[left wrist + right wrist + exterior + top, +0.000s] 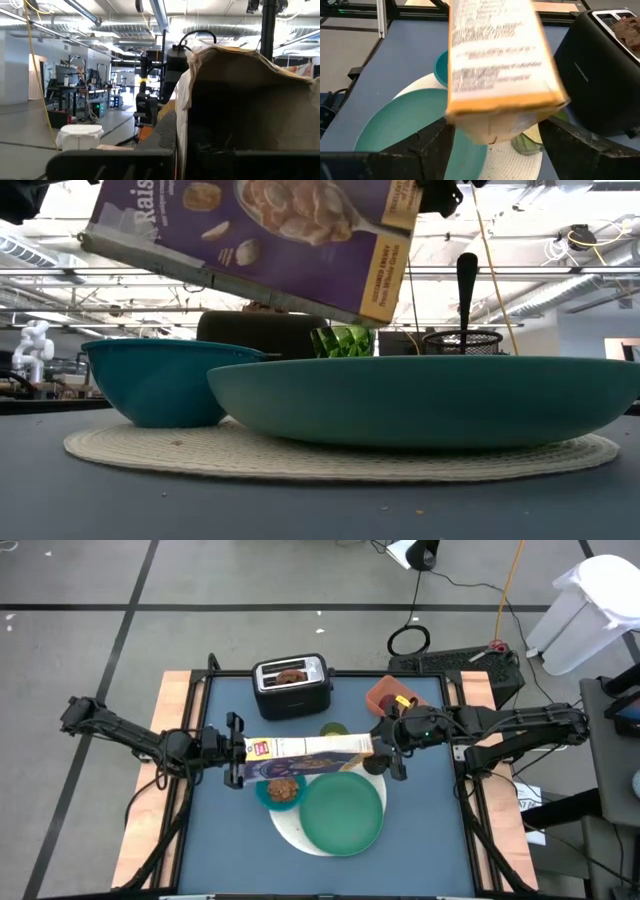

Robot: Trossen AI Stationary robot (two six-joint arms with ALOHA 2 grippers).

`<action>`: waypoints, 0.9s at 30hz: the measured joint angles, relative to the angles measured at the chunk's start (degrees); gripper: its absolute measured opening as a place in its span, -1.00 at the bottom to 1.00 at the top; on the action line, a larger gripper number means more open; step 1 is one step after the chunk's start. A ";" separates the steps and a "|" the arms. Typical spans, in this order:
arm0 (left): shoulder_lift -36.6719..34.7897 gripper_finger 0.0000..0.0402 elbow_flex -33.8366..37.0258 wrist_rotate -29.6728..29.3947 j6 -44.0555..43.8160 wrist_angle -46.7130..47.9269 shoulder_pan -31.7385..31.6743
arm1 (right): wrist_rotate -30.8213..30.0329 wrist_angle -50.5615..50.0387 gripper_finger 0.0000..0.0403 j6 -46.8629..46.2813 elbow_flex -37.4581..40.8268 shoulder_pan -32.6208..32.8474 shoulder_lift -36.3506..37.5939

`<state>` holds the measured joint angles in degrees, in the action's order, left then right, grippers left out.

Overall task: Arrange a breakfast setting
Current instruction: Pour the cereal from the purple cereal box into the blue bowl

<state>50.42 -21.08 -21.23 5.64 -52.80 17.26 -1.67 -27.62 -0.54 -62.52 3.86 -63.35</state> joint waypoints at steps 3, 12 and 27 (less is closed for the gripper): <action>-0.02 -0.98 0.00 0.04 -0.09 -0.63 0.00 | 0.02 -0.06 0.38 1.37 0.00 0.00 0.26; -0.02 -0.98 0.00 0.11 -0.91 -1.07 0.00 | -0.23 -0.04 0.38 4.26 0.00 0.00 5.15; -0.05 -0.99 0.00 0.15 -3.68 -1.07 0.00 | -1.00 24.66 0.38 10.92 0.00 -0.11 7.81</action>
<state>50.37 -21.08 -21.08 1.96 -53.87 17.26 -2.67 -2.96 10.38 -62.52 3.75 -55.54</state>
